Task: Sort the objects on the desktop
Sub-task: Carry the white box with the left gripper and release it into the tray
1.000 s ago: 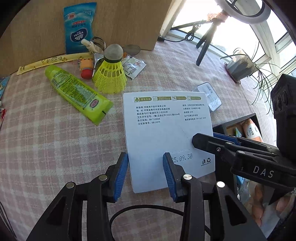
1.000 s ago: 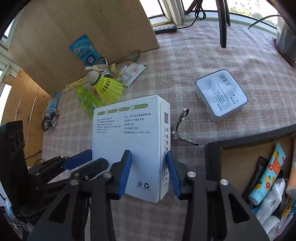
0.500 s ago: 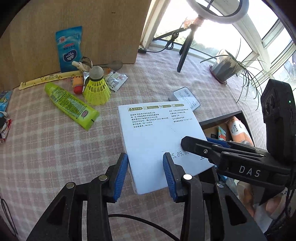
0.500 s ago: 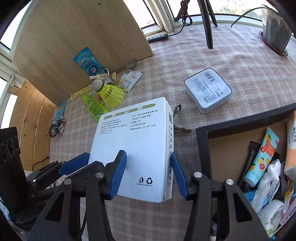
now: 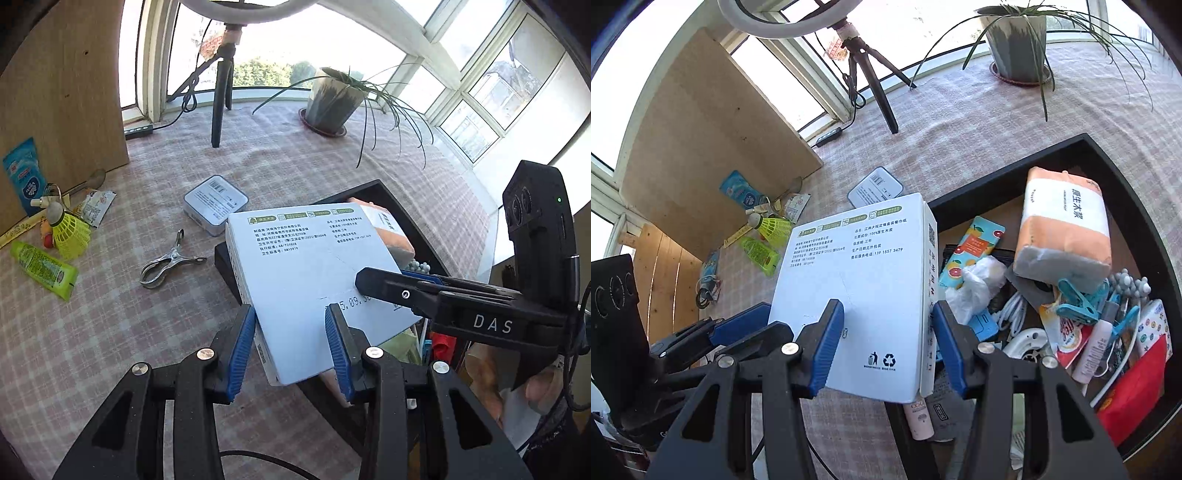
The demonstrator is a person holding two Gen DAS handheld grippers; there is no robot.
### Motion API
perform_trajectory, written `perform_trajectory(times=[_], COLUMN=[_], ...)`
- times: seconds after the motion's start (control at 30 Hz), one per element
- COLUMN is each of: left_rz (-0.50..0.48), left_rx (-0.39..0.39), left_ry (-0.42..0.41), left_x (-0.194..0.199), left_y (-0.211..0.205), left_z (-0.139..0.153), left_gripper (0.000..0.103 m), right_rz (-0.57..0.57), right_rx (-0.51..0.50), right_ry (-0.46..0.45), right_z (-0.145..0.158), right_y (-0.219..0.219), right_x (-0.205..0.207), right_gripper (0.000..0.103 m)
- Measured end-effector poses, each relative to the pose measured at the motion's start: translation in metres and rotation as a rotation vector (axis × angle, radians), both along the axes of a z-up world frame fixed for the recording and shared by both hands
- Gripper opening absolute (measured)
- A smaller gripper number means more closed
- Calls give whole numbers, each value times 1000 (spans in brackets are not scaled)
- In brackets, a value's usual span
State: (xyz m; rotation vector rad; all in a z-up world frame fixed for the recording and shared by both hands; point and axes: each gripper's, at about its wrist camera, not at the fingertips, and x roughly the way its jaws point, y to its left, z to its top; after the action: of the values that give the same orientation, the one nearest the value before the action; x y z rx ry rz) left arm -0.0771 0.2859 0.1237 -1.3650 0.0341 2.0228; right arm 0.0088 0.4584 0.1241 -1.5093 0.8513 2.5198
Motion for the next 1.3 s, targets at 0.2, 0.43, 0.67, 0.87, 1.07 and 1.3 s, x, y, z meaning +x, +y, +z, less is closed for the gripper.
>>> perform_trajectory(times=[0.2, 0.43, 0.67, 0.87, 1.07, 1.3], left_rz=[-124, -200, -240, -206, -133, -35], left_rx=[9, -12, -11, -22, -66, -167], left_ry=[15, 23, 9, 8, 36, 38], left_x=[23, 39, 44, 31, 3, -37], left_y=[50, 84, 93, 77, 47, 2], left_z=[9, 7, 6, 3, -2, -27], left_gripper=[36, 36, 36, 36, 36, 36], right_rz=[-107, -186, -196, -212, -151, -9], right_rx=[21, 21, 23, 41, 53, 100], right_ry=[15, 5, -8, -23, -17, -33], right_z=[15, 15, 14, 15, 20, 24], right_y=[39, 65, 73, 78, 65, 38], right_x=[50, 83, 94, 93, 73, 25], right_gripper=[49, 49, 50, 50, 55, 59])
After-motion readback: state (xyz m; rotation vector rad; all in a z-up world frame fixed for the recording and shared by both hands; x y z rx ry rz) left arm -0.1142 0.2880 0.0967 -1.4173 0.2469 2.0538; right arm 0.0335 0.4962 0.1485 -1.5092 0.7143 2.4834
